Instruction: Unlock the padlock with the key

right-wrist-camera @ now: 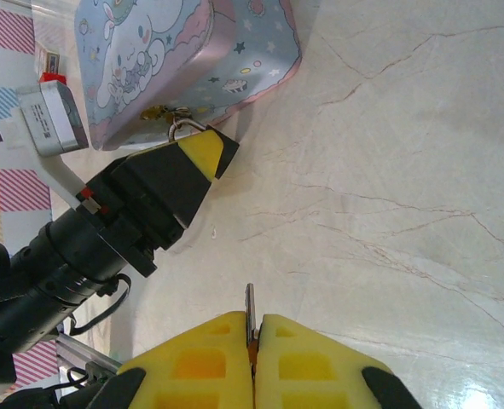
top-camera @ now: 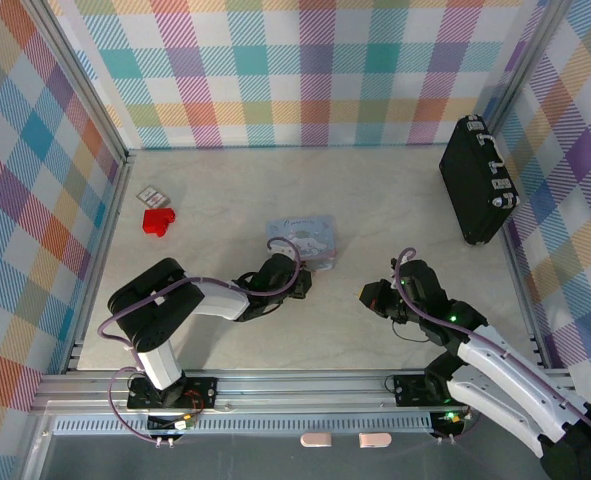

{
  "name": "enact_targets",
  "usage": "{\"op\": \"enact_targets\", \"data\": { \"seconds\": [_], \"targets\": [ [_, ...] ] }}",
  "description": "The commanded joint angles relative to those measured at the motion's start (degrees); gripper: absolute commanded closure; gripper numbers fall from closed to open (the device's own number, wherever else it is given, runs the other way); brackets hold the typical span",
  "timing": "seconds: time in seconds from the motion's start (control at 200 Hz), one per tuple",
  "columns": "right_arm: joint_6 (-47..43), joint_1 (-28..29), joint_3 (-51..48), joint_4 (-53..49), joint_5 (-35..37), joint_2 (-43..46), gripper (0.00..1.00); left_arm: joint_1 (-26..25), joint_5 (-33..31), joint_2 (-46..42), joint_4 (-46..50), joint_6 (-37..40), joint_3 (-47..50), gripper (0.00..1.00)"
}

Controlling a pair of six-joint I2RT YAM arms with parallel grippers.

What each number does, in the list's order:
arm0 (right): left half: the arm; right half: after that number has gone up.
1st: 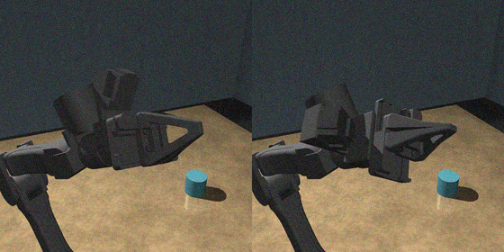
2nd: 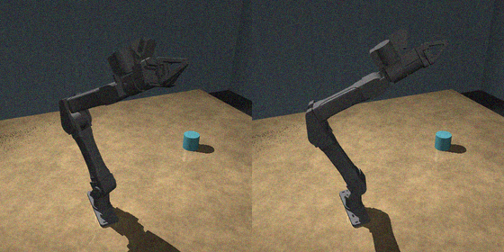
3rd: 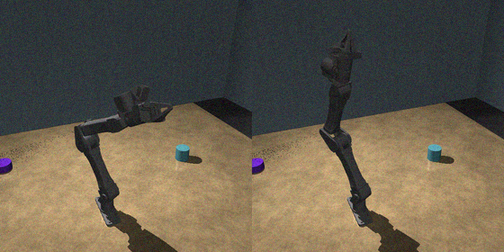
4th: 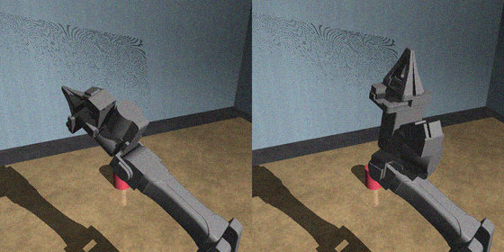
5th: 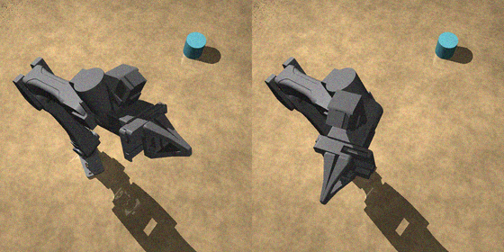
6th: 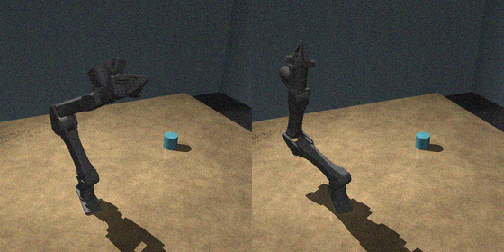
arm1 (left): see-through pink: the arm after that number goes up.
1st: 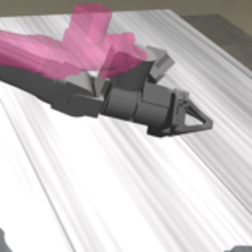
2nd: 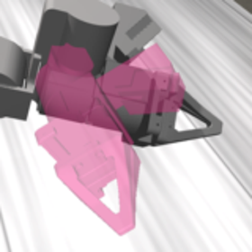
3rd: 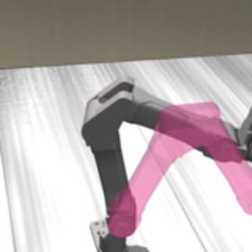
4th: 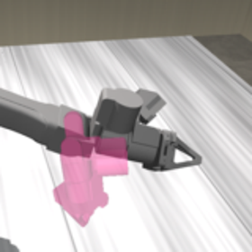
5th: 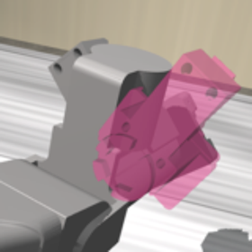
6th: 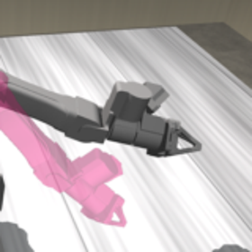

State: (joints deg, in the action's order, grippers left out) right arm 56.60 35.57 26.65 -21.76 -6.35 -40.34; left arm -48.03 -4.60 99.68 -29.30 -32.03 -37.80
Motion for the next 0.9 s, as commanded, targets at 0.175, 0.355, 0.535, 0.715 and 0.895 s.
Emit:
{"op": "enact_targets", "data": {
  "seconds": [0.175,0.355,0.535,0.715,0.895],
  "targets": [
    [2.9,-0.1,-2.3,6.0,-2.8,-2.6,1.0,-0.5,-1.8,-2.3,15.8,-3.3,-6.3,0.88],
    [6.9,-0.4,-4.7,11.7,-4.5,-5.1,1.0,0.0,0.2,-2.1,25.7,-7.6,-11.9,0.89],
    [11.1,-2.7,-7.4,19.8,-7.4,-8.1,1.0,1.9,5.5,-1.0,26.7,-13.9,-13.8,0.9],
    [14.3,-4.0,-9.5,28.2,-9.4,-12.1,1.0,3.0,10.5,0.2,27.8,-19.3,-16.0,0.91],
    [17.4,-4.4,-10.8,34.7,-9.6,-15.3,1.0,3.7,12.9,0.4,26.4,-23.7,-15.5,0.91]
  ]
}}
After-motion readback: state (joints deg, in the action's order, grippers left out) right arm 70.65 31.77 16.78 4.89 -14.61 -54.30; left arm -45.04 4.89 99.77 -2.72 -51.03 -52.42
